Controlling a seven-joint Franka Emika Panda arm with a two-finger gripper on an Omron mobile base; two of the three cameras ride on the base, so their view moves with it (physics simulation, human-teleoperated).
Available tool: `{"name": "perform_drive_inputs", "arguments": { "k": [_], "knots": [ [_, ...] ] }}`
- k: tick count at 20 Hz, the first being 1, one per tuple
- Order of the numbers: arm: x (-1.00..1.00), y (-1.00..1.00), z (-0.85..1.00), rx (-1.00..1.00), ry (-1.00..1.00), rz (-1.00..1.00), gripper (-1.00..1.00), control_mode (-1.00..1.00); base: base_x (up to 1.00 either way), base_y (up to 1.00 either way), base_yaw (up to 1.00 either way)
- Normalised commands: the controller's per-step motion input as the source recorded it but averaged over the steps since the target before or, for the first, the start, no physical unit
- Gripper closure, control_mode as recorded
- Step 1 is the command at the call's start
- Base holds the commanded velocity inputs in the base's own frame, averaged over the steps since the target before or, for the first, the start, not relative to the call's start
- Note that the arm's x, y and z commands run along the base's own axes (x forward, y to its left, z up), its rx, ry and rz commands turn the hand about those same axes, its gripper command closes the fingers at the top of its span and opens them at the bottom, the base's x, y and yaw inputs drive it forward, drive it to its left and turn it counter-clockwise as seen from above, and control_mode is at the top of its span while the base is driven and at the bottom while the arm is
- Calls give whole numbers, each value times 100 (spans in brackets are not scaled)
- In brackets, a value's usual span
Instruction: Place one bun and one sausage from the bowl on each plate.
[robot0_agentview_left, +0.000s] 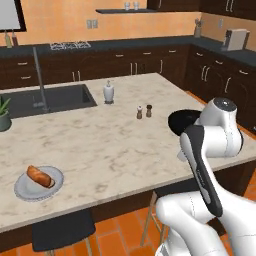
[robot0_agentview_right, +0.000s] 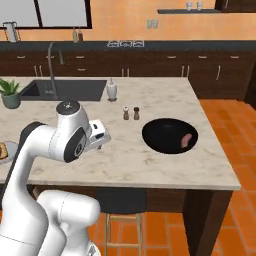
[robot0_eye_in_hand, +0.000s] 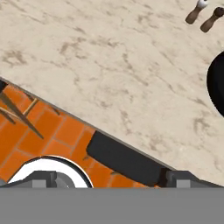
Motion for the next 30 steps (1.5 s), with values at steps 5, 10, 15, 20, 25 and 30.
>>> {"name": "perform_drive_inputs", "arguments": {
  "k": [5, 10, 15, 20, 25, 30],
  "knots": [
    [0, 0, 0, 0, 0, 0, -100, 100, 30, -100, 14],
    [0, 0, 0, 0, 0, 0, -100, 100, 95, -53, 23],
    [40, -20, 0, 6, 0, 2, -100, -100, 60, -21, 19],
    [100, -24, 0, 2, 7, -38, -100, -100, 0, 0, 0],
    [90, -84, -1, 0, 17, -53, -100, -100, 0, 0, 0],
    [64, -97, -18, 5, 17, -23, -100, -100, 0, 0, 0]
  ]
}}
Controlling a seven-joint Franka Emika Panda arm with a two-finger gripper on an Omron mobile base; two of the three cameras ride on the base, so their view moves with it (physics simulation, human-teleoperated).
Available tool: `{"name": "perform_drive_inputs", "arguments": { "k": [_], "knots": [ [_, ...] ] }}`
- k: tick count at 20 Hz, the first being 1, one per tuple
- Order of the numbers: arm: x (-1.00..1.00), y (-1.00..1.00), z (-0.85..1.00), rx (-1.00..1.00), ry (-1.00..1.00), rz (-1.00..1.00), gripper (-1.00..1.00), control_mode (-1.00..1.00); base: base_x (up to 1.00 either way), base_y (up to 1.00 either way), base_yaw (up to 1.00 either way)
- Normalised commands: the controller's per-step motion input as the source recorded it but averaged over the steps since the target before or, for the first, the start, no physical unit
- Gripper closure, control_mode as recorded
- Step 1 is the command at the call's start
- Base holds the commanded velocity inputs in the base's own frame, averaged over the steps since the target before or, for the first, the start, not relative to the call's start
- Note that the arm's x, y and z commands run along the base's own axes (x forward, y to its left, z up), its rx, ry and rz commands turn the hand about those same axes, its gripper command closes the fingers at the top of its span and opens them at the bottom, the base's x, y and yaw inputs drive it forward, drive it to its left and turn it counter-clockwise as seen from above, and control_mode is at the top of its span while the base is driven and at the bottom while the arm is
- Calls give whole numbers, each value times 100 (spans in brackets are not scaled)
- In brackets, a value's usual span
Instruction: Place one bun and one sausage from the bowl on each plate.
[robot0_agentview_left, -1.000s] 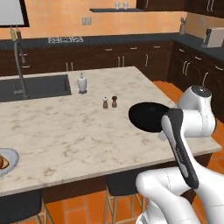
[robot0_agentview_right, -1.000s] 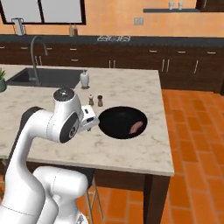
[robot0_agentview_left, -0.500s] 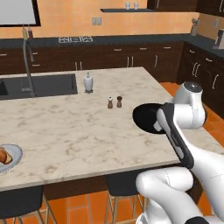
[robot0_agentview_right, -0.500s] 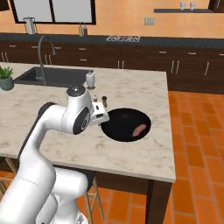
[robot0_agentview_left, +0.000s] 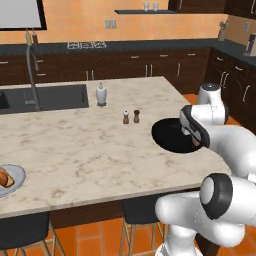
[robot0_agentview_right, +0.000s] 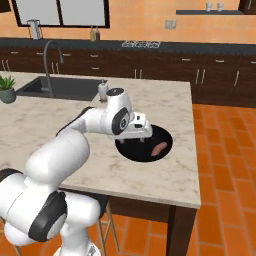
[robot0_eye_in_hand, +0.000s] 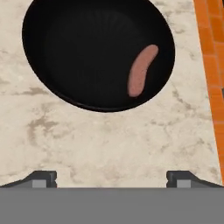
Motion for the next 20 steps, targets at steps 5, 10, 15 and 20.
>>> {"name": "perform_drive_inputs", "arguments": {
  "k": [5, 10, 15, 20],
  "knots": [
    [89, -44, -45, 14, 11, -11, -100, -100, 0, 0, 0],
    [84, -16, -61, 7, 3, -4, -100, -100, 0, 0, 0],
    [59, -35, -74, 0, 1, -7, -100, -100, 0, 0, 0],
    [59, -26, -58, 0, 3, -6, -100, -100, 0, 0, 0]
  ]
}}
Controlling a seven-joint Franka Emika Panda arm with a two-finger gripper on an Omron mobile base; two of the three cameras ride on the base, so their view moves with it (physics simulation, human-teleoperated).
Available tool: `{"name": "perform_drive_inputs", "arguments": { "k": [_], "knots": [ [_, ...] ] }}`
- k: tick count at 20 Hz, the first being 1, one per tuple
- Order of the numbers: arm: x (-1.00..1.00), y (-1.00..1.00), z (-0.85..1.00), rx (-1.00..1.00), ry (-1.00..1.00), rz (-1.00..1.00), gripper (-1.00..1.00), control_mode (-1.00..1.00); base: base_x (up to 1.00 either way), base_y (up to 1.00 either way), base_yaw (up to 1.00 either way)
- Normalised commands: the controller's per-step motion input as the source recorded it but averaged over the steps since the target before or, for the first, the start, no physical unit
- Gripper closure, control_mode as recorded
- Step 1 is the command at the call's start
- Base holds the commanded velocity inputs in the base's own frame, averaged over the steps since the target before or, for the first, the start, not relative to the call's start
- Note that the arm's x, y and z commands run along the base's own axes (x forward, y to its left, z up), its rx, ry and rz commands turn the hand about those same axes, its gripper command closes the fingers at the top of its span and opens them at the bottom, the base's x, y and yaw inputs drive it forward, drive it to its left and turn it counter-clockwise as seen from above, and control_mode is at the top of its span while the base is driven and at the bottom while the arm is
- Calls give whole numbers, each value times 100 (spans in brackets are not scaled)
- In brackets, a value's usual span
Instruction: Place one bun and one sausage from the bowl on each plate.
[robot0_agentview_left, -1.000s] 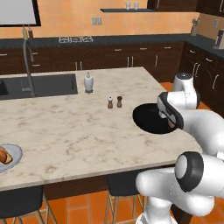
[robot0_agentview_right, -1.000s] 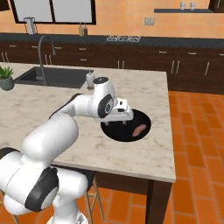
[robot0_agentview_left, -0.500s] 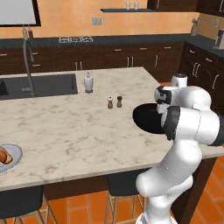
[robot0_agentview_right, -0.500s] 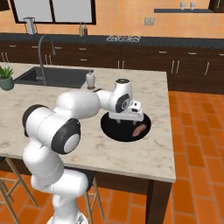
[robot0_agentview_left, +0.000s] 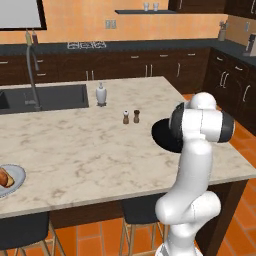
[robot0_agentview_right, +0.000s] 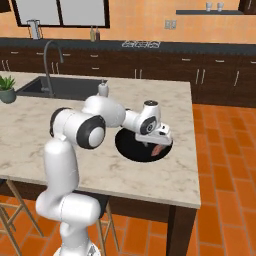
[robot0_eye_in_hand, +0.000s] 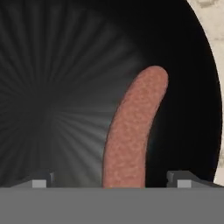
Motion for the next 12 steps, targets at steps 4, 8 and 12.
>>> {"name": "perform_drive_inputs", "arguments": {
  "k": [4, 8, 12],
  "knots": [
    [47, -22, -51, 0, 4, -3, -100, -100, 0, 0, 0],
    [25, -2, -37, 0, 2, -1, -100, -100, 0, 0, 0],
    [11, 2, -36, 0, 2, 0, 100, -100, 0, 0, 0]
  ]
}}
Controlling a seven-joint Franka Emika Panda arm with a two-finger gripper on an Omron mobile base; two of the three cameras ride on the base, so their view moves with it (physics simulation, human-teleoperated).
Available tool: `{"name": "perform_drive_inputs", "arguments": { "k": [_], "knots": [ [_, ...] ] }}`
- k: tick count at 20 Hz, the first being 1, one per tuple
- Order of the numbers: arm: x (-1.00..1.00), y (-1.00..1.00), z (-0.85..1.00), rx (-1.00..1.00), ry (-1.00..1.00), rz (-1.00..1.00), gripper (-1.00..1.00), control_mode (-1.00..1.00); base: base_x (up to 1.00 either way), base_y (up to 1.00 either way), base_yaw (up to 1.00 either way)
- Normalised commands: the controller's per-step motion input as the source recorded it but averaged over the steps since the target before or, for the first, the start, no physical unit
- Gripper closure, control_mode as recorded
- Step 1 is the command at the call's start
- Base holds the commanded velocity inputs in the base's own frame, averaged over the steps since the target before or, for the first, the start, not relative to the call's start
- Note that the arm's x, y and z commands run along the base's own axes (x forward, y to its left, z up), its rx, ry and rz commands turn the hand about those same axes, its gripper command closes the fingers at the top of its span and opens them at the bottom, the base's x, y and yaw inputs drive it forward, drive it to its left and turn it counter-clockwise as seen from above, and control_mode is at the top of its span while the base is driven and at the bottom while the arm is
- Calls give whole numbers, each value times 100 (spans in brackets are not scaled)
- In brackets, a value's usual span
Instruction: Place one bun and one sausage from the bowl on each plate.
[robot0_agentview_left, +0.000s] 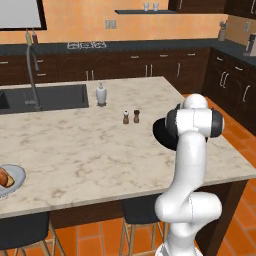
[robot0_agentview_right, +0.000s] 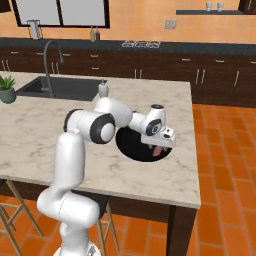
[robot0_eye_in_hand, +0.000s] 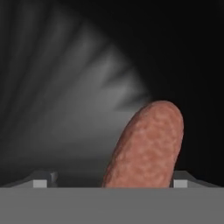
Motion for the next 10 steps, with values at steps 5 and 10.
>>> {"name": "perform_drive_inputs", "arguments": {
  "k": [5, 10],
  "knots": [
    [2, 20, -24, 0, 0, 0, 100, -100, 0, 0, 0],
    [-23, 13, 41, 4, -3, 0, 100, -100, 0, 0, 0]
  ]
}}
